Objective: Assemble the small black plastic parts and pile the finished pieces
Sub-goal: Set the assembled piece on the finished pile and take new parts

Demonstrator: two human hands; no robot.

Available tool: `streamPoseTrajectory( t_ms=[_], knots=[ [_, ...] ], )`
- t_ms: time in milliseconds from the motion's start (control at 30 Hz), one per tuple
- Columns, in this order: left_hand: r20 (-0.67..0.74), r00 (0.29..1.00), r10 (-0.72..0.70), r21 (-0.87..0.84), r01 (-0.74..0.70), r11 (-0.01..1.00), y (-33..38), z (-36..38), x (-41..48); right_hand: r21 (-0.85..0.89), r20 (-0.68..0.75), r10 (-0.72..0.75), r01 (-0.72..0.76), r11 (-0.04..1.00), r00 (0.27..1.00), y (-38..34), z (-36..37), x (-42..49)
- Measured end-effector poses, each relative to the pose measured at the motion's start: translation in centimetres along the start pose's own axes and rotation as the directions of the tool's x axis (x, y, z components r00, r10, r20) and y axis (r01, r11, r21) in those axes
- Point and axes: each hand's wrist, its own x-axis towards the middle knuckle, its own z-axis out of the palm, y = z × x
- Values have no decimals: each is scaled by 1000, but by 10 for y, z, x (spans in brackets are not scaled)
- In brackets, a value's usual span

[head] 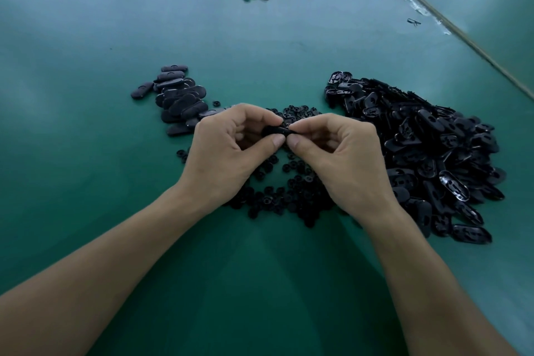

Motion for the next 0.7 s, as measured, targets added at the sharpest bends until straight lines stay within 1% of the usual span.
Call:
streamPoseTrajectory(
  t_ms=[200,400,567,700],
  knots=[
    [20,1000,10,28,-11,1000,-3,1,0,-97,47,0,4,995,999,-2,1,-3],
    [32,999,12,36,-13,999,-2,0,0,-161,27,-6,10,987,1000,-4,4,-3],
    [21,1000,3,43,-4,999,-2,-1,1,-106,32,16,-13,994,999,-4,2,-2],
    [12,1000,-11,37,10,999,-1,-2,1,-97,51,3,2,995,999,-5,-1,-1]
  ],
)
